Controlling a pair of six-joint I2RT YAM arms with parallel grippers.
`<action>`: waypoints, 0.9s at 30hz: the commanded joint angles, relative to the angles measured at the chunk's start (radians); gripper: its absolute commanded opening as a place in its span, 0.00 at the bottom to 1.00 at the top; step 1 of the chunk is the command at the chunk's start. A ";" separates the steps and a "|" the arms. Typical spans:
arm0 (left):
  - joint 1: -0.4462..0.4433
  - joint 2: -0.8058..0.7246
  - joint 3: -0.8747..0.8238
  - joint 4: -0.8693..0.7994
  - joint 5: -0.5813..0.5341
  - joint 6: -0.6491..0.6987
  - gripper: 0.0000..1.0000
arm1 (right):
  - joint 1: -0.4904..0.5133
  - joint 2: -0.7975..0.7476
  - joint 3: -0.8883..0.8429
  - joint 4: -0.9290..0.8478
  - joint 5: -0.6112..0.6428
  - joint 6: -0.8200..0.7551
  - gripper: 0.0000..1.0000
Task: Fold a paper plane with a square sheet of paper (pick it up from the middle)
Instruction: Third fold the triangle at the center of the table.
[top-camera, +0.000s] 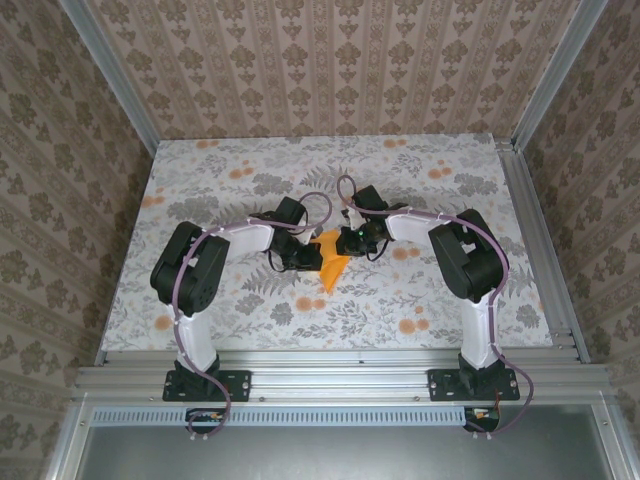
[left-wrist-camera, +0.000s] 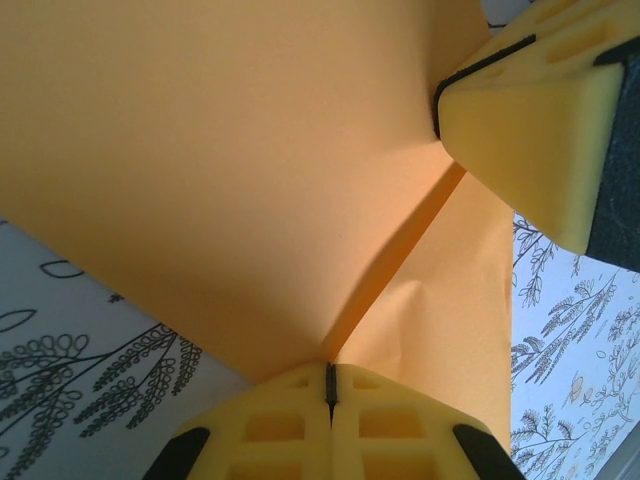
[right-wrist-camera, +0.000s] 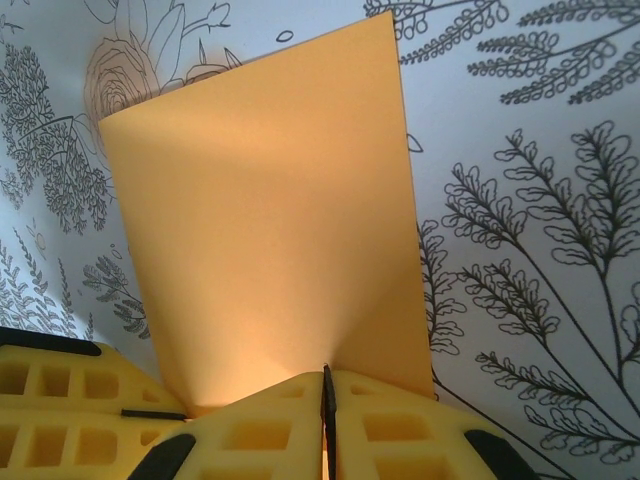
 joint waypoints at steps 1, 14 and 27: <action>0.005 0.024 0.015 0.003 -0.003 0.018 0.04 | 0.010 0.007 0.005 -0.028 0.030 -0.021 0.13; 0.004 0.039 0.015 0.014 0.009 0.027 0.05 | 0.008 -0.020 -0.025 0.012 0.009 -0.001 0.13; 0.005 0.051 -0.001 -0.028 -0.056 0.070 0.04 | -0.008 -0.147 -0.038 -0.006 0.054 0.005 0.26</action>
